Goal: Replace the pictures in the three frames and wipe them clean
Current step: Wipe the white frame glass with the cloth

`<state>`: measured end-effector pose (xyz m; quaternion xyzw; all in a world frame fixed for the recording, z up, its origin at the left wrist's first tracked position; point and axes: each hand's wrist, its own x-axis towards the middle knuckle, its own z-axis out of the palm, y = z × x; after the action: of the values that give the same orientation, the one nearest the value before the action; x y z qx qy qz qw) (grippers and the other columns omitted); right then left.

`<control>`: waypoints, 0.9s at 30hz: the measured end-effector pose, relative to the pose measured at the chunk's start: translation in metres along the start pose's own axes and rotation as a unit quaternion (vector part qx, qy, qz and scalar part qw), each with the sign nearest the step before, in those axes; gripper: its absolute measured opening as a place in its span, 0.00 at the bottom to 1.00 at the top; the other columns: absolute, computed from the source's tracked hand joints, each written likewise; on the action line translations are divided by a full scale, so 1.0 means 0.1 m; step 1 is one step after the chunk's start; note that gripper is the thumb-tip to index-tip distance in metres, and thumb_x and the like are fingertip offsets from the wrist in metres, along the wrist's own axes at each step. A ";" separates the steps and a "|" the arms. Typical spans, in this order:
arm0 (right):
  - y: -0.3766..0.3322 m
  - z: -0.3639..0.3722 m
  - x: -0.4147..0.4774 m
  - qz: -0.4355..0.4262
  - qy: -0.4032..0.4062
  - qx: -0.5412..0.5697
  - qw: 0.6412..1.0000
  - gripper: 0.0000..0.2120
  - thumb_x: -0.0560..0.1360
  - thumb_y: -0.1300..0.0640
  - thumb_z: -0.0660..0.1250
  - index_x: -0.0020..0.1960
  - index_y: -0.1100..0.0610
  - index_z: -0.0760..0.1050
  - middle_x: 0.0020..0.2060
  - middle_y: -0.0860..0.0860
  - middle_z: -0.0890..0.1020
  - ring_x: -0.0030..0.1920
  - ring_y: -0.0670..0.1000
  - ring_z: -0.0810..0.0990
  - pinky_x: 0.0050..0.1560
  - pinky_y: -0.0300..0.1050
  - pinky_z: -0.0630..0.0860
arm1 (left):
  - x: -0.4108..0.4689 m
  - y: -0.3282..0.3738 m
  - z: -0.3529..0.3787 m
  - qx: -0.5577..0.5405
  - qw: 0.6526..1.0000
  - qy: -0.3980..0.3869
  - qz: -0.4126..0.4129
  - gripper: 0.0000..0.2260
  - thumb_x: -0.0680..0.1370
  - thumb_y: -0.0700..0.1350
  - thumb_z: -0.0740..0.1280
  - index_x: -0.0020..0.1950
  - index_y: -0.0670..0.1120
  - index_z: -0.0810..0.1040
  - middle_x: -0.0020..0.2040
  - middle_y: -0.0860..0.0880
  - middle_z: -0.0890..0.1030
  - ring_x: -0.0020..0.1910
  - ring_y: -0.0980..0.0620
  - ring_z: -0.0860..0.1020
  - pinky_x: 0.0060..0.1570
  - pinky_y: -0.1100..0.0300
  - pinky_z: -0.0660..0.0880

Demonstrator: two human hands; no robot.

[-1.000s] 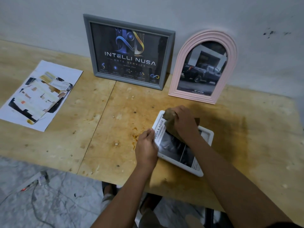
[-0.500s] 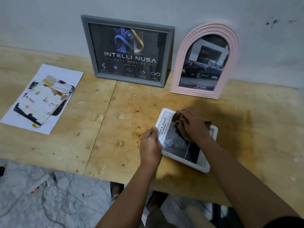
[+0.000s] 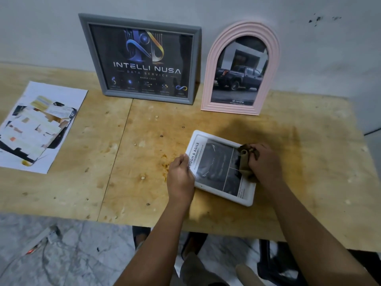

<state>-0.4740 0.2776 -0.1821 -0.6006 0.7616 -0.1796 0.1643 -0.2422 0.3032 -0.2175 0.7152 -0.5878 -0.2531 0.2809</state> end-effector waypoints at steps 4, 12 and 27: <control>-0.05 -0.03 -0.16 0.084 0.039 0.066 0.994 0.15 0.77 0.61 0.61 0.63 0.58 0.75 0.56 0.54 0.79 0.51 0.51 0.76 0.47 0.38 0.67 | 0.01 0.00 0.00 0.012 1.000 0.003 -0.019 0.13 0.81 0.42 0.57 0.62 0.43 0.77 0.57 0.45 0.78 0.57 0.48 0.74 0.52 0.68 0.66; -0.17 0.10 -0.70 0.183 0.101 0.173 0.962 0.20 0.77 0.61 0.64 0.68 0.62 0.70 0.63 0.58 0.76 0.61 0.57 0.74 0.60 0.45 0.70 | 0.00 0.06 -0.05 0.013 1.000 -0.010 0.011 0.13 0.80 0.40 0.57 0.59 0.40 0.77 0.55 0.43 0.78 0.53 0.43 0.75 0.51 0.51 0.74; -0.29 0.08 -0.57 0.198 0.078 0.155 0.965 0.16 0.77 0.63 0.58 0.63 0.54 0.73 0.59 0.53 0.77 0.58 0.54 0.75 0.56 0.45 0.72 | -0.25 -0.01 -0.46 0.066 0.989 -0.113 0.072 0.09 0.75 0.43 0.64 0.54 0.43 0.76 0.49 0.48 0.75 0.52 0.48 0.73 0.39 0.59 0.68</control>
<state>-0.4329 0.3262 -0.1732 -0.3892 0.8387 -0.3057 0.2272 -0.2147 0.3326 -0.1845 0.6546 -0.6811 -0.2724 0.1826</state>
